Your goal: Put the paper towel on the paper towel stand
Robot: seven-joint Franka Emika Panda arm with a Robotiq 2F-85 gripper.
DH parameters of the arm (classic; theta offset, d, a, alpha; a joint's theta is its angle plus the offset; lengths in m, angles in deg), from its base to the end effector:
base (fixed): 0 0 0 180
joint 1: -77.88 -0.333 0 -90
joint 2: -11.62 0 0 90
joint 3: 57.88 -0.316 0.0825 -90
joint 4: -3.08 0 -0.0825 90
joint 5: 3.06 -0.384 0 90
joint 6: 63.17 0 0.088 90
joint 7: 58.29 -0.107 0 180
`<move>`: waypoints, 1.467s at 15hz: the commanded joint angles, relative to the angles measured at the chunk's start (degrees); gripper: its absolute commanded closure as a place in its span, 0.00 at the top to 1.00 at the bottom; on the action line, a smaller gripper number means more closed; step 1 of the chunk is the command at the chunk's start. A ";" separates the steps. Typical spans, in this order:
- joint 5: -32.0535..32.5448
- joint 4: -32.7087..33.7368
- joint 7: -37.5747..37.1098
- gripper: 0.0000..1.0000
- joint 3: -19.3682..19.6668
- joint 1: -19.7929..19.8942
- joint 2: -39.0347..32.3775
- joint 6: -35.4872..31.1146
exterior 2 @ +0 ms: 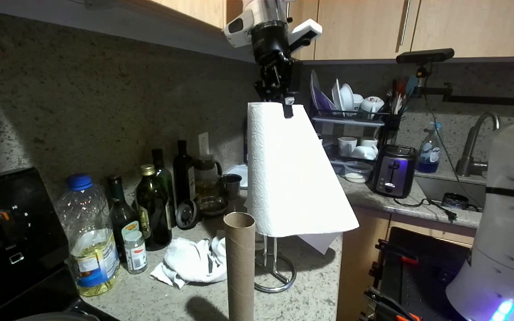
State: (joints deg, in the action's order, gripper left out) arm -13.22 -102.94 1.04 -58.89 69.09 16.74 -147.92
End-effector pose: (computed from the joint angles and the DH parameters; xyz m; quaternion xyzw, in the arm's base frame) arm 0.4909 0.1056 0.5380 -0.8147 -0.5558 0.0903 0.1382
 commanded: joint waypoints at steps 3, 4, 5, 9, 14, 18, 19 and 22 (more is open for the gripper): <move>-0.04 -9.60 5.61 0.07 -1.19 0.81 4.00 -5.70; -0.09 -11.00 6.51 0.07 -1.21 0.72 4.38 -7.00; -0.15 -12.23 7.21 0.07 -1.28 0.61 4.72 -8.19; -0.31 -15.76 9.25 0.07 -1.69 0.29 4.99 -11.78; -0.16 -18.16 10.08 0.07 -2.25 0.17 4.29 -14.75; -0.17 -19.28 11.02 0.07 -2.42 0.10 3.69 -16.45; -0.24 -19.26 11.13 0.07 -2.47 0.06 3.46 -16.45; 0.19 -19.57 10.84 0.07 -2.79 0.00 3.05 -16.89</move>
State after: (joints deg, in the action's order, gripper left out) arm -13.12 -119.57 10.22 -61.14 68.93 20.23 -162.17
